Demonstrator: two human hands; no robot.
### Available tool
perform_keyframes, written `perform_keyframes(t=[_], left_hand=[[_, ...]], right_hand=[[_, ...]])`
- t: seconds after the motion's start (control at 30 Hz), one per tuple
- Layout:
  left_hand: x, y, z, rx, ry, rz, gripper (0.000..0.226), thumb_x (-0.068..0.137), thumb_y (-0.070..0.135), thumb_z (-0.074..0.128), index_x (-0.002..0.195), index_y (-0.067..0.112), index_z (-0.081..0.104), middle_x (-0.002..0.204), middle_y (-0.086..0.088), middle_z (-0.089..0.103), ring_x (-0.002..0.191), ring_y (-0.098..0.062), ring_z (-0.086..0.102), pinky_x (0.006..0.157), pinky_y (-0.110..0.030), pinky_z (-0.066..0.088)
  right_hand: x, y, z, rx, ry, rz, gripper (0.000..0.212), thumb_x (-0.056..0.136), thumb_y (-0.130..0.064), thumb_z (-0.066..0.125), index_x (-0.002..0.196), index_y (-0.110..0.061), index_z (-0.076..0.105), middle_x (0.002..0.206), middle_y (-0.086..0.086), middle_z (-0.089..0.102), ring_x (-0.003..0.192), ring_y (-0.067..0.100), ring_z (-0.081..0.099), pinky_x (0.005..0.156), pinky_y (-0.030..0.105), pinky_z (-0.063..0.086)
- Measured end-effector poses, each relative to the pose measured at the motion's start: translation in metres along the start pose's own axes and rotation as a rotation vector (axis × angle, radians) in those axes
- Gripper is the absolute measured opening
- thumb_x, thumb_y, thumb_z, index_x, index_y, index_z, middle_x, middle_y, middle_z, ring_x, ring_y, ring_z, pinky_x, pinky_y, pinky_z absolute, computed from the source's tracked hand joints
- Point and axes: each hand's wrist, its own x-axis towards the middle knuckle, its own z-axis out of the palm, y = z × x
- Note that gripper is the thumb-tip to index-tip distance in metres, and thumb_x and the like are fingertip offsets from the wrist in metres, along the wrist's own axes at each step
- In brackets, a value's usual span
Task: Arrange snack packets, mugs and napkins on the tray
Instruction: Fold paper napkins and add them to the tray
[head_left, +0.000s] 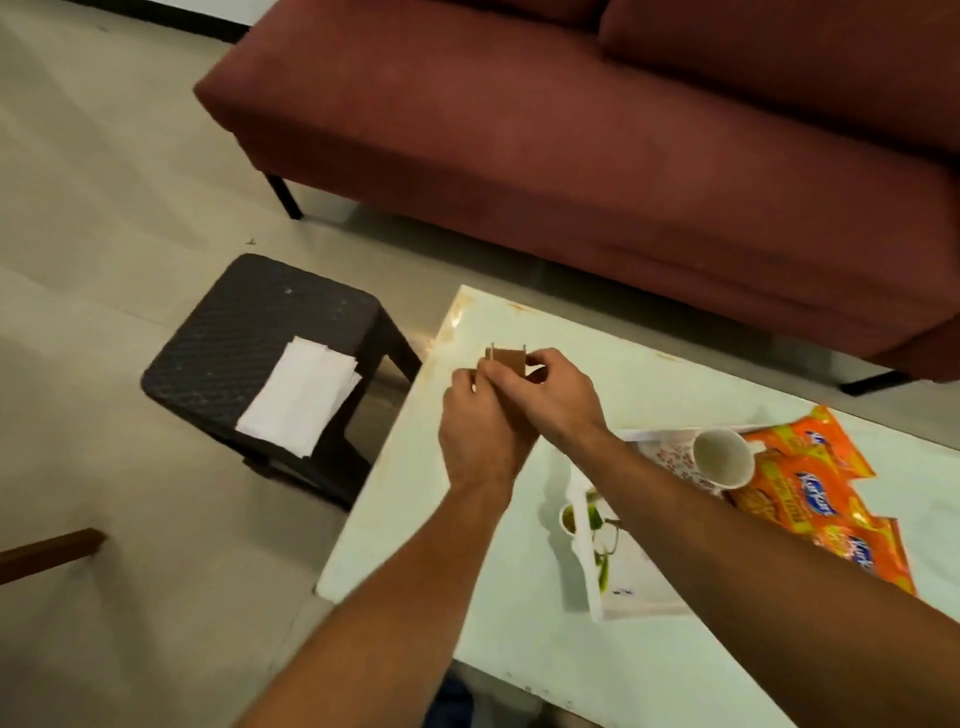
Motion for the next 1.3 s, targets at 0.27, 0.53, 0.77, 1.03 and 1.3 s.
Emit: perform_keyframes(t=[0.27,0.53,0.77,1.03,1.3], left_hand=[[-0.088,0.073,0.059,-0.391,-0.172,-0.149,0.049,0.081,0.06,0.044,0.115,0.027,0.055,0.099,0.016,0.058,0.092,-0.015,0.065,0.069,-0.017,0.053],[-0.119,0.083,0.071,-0.343,-0.202,-0.071,0.075,0.067,0.068,0.046,0.133,0.031,0.054,0.116,0.009,0.055,0.09,-0.016,0.069,0.077,-0.031,0.06],[-0.141,0.064,0.101,-0.371,-0.249,-0.042,0.063,0.079,0.055,0.069,0.135,0.029,0.055,0.119,0.007,0.057,0.097,-0.017,0.069,0.083,-0.031,0.061],[-0.148,0.051,0.122,-0.437,-0.291,-0.151,0.044,0.093,0.037,0.07,0.133,0.028,0.054,0.111,0.022,0.057,0.101,-0.015,0.069,0.071,-0.013,0.058],[-0.149,0.047,0.131,-0.395,-0.291,-0.072,0.058,0.077,0.023,0.081,0.129,0.024,0.054,0.122,0.002,0.057,0.102,-0.019,0.062,0.082,-0.025,0.051]], right_hand=[[-0.029,0.102,-0.073,-0.054,0.025,0.135,0.066,0.076,-0.071,0.066,0.124,-0.026,0.061,0.101,-0.007,0.068,0.091,0.016,0.066,0.083,0.036,0.058],[-0.041,0.141,-0.084,-0.141,0.053,0.08,0.05,0.079,-0.063,0.067,0.115,-0.027,0.067,0.101,-0.007,0.073,0.085,0.011,0.064,0.077,0.03,0.056],[-0.054,0.172,-0.071,-0.234,0.017,0.073,0.045,0.079,-0.064,0.063,0.111,-0.032,0.066,0.097,-0.009,0.073,0.083,0.012,0.064,0.07,0.028,0.048],[-0.059,0.191,-0.055,-0.234,-0.028,0.115,0.051,0.079,-0.061,0.063,0.119,-0.03,0.064,0.103,-0.006,0.072,0.092,0.016,0.067,0.083,0.038,0.057],[-0.057,0.192,-0.056,-0.255,-0.011,0.123,0.056,0.077,-0.063,0.06,0.12,-0.028,0.063,0.094,-0.009,0.066,0.081,0.012,0.06,0.072,0.028,0.048]])
